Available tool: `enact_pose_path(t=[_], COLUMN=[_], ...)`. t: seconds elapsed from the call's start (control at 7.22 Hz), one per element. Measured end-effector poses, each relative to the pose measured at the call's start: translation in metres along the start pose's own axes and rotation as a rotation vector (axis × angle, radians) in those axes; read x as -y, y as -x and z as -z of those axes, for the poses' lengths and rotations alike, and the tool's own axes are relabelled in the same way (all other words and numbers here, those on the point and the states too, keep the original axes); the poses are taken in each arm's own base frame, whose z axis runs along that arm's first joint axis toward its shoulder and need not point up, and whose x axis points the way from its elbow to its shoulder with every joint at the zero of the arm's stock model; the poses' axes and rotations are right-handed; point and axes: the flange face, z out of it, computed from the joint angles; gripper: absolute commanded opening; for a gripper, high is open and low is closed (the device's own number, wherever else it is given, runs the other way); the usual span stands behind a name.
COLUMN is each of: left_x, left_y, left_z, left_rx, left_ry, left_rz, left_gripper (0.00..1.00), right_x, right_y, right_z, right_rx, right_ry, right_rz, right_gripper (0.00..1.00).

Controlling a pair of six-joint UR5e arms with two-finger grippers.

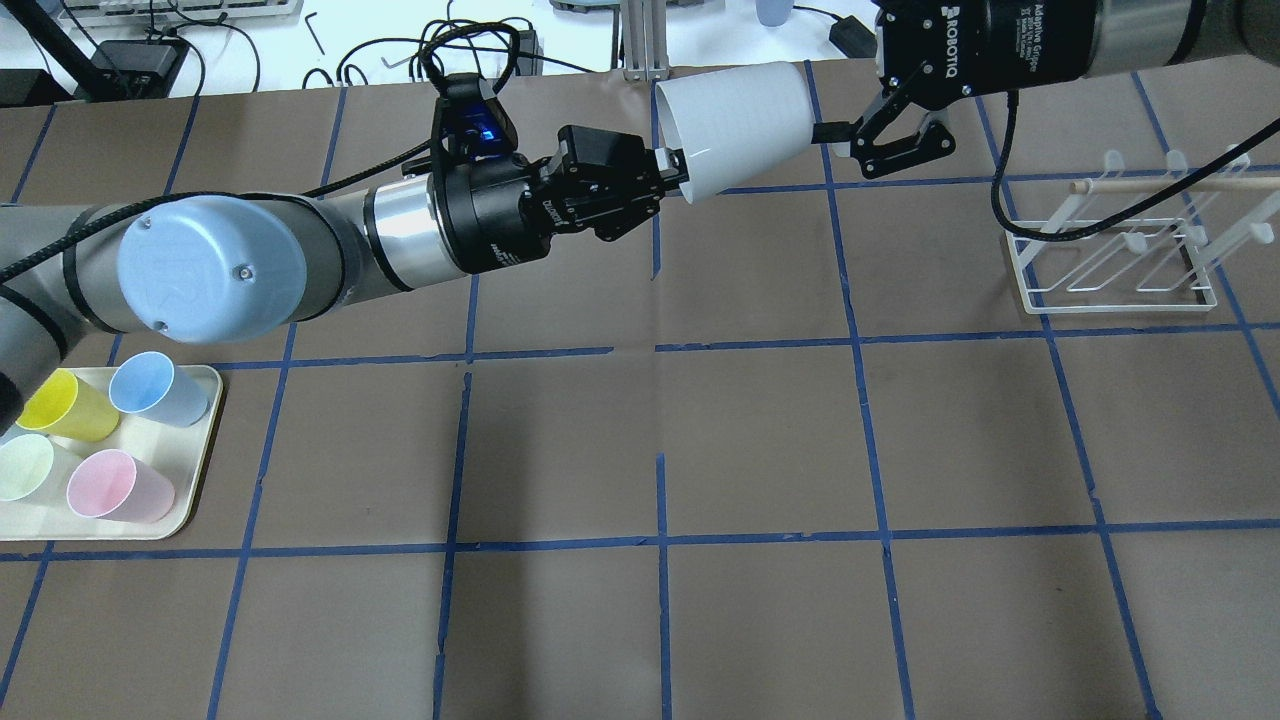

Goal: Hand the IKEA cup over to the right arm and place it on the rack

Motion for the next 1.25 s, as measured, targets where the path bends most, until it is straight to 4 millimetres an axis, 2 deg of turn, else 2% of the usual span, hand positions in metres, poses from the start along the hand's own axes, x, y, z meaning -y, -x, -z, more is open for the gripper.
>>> enact_pose_path(t=[0.42, 0.83, 0.97, 1.11, 1.25], left_x=[-0.008, -0.009, -0.009, -0.009, -0.009], left_y=[-0.002, -0.005, -0.006, -0.006, -0.007], left_z=[-0.001, -0.001, -0.001, 0.0, 0.0], left_rx=[-0.001, -0.002, -0.002, -0.002, -0.002], left_ry=[0.005, 0.006, 0.006, 0.006, 0.006], left_rz=[0.008, 0.003, 0.002, 0.001, 0.001], left_gripper=[0.0, 0.0, 0.0, 0.04, 0.15], right_x=[-0.009, -0.028, -0.03, -0.031, -0.032], right_y=[-0.002, 0.0, -0.001, -0.002, -0.003], right_z=[-0.011, -0.011, -0.01, -0.01, -0.009], right_rx=[-0.066, -0.081, -0.091, -0.101, -0.105], right_ry=[0.019, 0.019, 0.019, 0.02, 0.021], right_rz=[0.001, 0.006, 0.004, 0.0, -0.005], right_gripper=[1.0, 1.0, 0.95, 0.83, 0.68])
